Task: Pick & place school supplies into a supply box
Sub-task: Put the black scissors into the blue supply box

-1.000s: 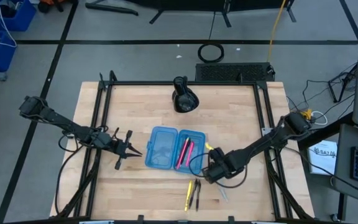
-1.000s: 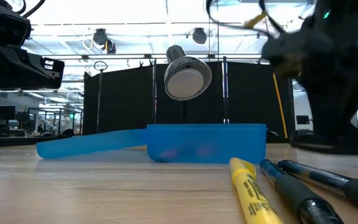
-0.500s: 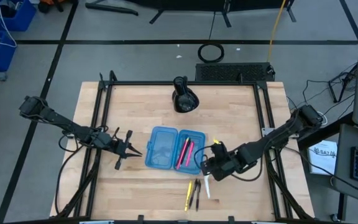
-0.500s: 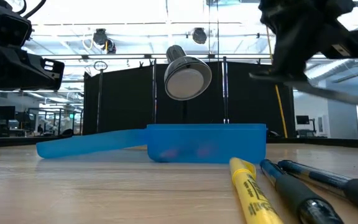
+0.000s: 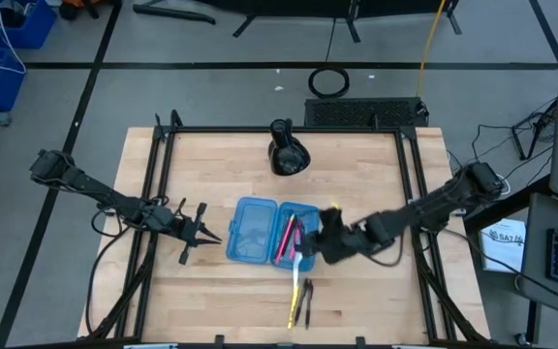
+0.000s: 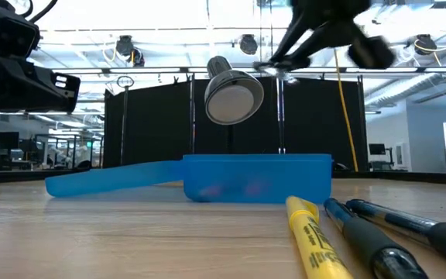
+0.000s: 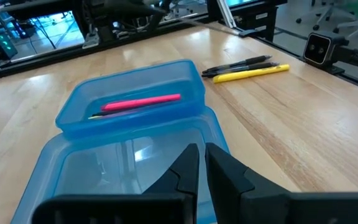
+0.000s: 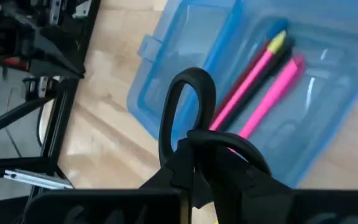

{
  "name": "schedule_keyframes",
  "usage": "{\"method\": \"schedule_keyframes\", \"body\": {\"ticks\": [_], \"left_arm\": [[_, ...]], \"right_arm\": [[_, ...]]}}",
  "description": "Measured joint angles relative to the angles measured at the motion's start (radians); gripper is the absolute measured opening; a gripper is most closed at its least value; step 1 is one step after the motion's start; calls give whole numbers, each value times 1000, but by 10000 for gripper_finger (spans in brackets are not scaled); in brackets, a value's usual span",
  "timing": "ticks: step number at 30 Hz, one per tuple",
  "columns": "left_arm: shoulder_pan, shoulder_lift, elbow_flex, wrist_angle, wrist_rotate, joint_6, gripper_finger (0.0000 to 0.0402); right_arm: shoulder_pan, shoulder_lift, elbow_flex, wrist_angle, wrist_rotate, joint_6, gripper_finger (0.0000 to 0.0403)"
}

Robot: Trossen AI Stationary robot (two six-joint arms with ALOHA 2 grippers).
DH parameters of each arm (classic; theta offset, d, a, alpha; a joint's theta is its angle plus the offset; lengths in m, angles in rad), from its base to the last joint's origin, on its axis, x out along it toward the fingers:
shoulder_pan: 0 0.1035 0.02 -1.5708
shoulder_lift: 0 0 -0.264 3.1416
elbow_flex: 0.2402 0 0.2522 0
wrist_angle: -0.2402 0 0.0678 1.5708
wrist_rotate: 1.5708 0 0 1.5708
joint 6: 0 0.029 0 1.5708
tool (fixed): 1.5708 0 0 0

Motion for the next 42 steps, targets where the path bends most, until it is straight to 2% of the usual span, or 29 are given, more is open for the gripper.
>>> {"method": "schedule_keyframes", "body": {"ticks": [9, 14, 18, 42], "left_arm": [[0, 0, 0, 1, 0, 4, 35], [0, 0, 0, -2, 0, 4, 35], [0, 0, 0, -9, 0, 3, 35], [0, 0, 0, -31, 0, 1, 35]], "right_arm": [[-268, 0, 1, 29, -179, -260, 21], [-350, 33, 1, -25, -209, -313, 21], [-367, 74, 2, -18, -250, -321, 21], [-359, 284, 2, -11, -287, -288, 14]]}}
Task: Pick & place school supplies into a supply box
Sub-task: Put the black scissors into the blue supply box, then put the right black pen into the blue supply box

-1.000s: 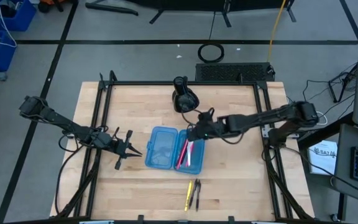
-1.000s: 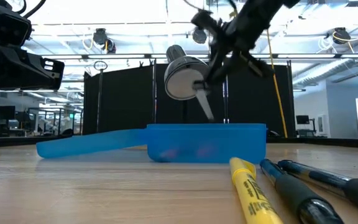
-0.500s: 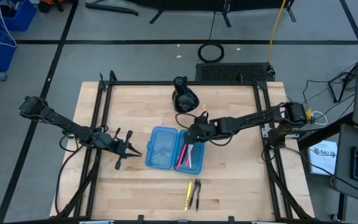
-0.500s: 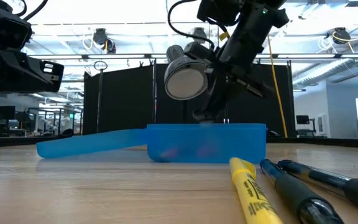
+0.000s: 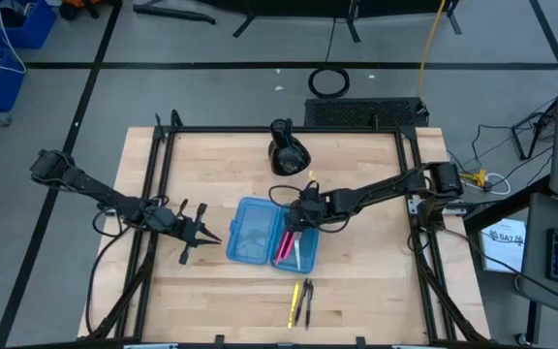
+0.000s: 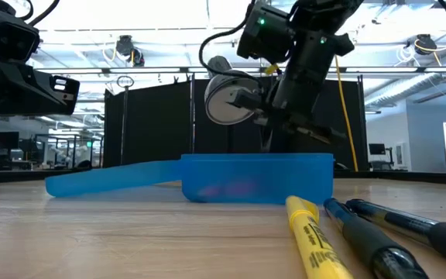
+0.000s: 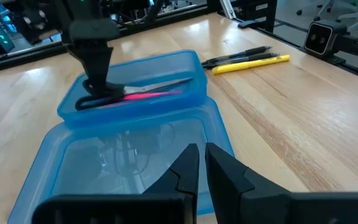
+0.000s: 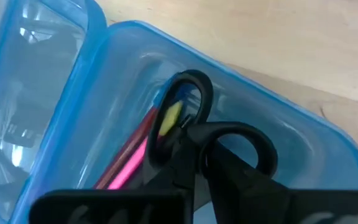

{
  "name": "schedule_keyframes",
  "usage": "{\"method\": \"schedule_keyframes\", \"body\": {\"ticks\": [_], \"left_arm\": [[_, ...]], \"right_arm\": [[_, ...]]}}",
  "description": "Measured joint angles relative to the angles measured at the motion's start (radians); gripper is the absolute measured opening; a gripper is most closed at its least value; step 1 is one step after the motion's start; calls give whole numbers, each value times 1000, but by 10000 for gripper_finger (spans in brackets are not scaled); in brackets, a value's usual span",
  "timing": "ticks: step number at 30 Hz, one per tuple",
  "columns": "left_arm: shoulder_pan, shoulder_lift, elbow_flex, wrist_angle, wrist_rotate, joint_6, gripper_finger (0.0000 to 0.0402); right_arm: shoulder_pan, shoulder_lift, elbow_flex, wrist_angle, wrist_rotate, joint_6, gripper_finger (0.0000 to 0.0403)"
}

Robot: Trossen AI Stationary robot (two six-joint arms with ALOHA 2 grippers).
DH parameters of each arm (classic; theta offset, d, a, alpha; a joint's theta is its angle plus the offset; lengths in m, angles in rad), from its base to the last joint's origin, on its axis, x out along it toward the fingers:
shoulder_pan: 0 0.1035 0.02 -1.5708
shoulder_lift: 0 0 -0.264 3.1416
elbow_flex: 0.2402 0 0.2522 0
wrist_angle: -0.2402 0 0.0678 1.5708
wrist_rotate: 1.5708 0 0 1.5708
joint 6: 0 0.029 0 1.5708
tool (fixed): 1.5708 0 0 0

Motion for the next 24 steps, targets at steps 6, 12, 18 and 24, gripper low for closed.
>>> {"method": "schedule_keyframes", "body": {"ticks": [6, 12, 18, 24], "left_arm": [[0, 0, 0, 1, 0, -5, 35], [0, 0, 0, 0, 0, -13, 35], [0, 0, 0, 1, 0, -24, 35], [0, 0, 0, 2, 0, -27, 35]], "right_arm": [[0, 8, 0, 1, 2, -58, 39], [0, -23, -2, -15, 1, -45, 118], [1, -81, -2, -23, 2, -25, 157], [24, -163, -2, -14, 7, -10, 153]]}}
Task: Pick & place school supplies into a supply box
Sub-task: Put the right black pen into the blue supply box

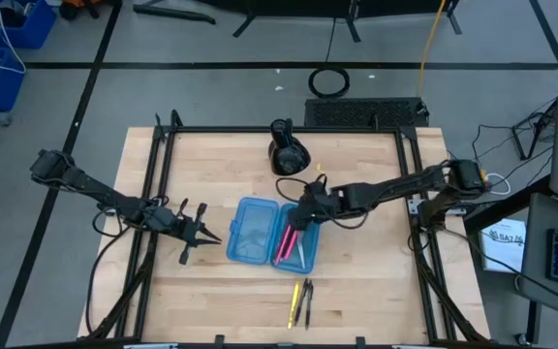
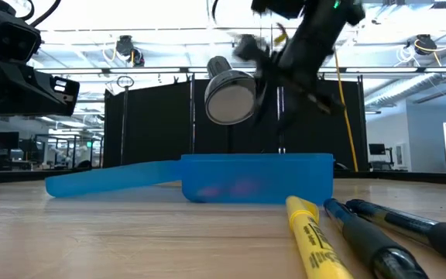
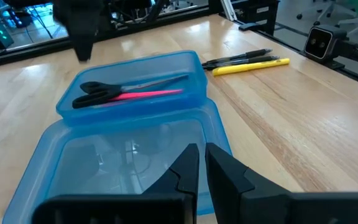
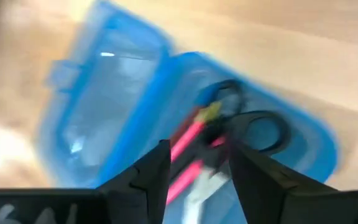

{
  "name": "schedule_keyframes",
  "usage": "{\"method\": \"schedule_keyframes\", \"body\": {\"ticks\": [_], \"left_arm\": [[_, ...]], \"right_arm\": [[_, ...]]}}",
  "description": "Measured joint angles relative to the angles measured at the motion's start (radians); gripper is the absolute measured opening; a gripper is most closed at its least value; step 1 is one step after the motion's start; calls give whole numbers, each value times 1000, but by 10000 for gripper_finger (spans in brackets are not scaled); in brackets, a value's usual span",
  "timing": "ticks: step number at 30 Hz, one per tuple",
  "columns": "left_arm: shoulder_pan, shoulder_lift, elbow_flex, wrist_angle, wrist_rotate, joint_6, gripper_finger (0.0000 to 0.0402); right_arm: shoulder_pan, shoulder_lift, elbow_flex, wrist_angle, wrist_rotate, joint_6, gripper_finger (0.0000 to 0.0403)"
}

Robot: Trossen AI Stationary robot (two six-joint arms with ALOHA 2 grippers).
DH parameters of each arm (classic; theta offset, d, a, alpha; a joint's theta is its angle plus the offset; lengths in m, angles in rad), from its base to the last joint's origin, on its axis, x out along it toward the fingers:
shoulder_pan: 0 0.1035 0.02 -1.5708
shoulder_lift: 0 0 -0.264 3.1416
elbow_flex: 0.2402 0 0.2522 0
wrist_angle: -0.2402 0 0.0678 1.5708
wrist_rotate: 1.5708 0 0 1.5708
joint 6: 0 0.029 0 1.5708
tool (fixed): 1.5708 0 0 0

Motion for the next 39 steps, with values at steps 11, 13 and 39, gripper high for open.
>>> {"method": "schedule_keyframes", "body": {"ticks": [11, 13, 39], "left_arm": [[0, 0, 0, -1, -1, 11, 35], [0, 0, 0, -1, -2, 21, 35], [1, 0, 0, 7, -37, -28, 35]], "right_arm": [[350, -102, 1, 314, 220, 43, 91], [432, -86, 1, 358, 313, 94, 73], [559, 426, 927, -489, 166, 418, 0]]}}
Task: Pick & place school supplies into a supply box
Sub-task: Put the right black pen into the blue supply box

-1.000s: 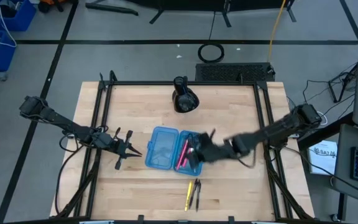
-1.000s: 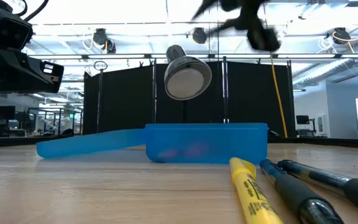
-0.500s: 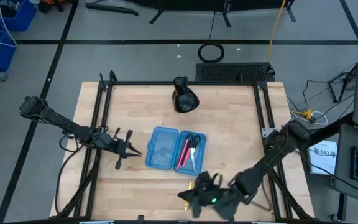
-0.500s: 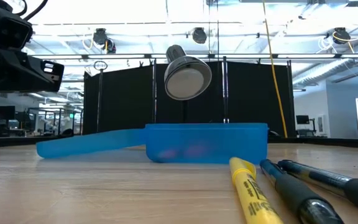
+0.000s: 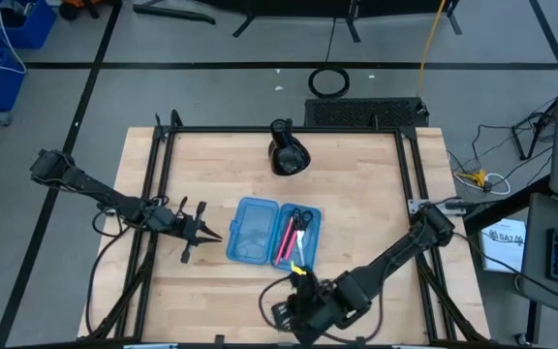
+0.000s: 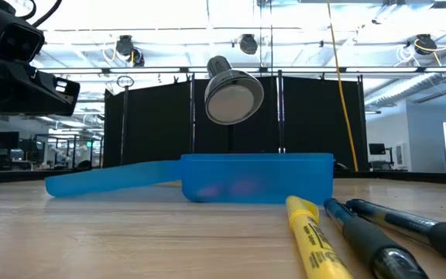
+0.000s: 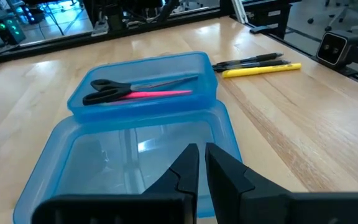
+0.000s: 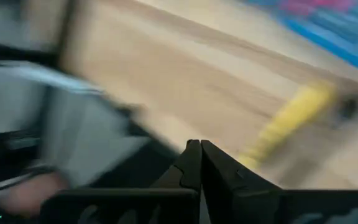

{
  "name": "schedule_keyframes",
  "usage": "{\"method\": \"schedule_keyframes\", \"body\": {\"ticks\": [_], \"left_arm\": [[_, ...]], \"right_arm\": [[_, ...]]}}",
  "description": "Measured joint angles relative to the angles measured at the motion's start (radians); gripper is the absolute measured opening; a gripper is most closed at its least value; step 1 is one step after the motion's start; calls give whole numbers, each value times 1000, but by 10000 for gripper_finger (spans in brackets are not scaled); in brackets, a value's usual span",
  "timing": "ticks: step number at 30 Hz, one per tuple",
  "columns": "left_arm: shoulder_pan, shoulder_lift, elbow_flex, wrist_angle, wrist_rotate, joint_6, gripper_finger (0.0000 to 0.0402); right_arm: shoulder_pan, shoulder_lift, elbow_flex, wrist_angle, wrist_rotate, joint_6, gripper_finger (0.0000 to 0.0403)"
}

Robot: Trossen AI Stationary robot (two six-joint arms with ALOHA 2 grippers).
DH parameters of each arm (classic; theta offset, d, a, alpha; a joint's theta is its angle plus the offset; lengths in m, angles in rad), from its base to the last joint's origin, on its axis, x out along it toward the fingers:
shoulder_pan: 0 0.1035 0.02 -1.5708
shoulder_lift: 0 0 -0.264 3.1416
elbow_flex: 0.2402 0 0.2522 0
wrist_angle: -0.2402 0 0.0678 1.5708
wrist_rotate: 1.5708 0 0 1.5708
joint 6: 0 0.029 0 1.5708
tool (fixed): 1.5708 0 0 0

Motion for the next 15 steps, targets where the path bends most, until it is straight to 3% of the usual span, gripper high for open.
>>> {"method": "schedule_keyframes", "body": {"ticks": [4, 8, 12, 15], "left_arm": [[0, 0, 0, -3, 7, 0, 35], [0, 0, 0, -13, 17, 0, 35], [-1, 0, 0, -18, 17, 0, 35], [-1, 0, 0, -22, 17, 0, 35]], "right_arm": [[-20, 22, -51, -205, -160, 153, 0], [-28, 27, -128, -203, -307, 180, 0], [-27, 27, -209, -111, -353, 198, 0], [-27, 26, -267, 8, -323, 203, 0]]}}
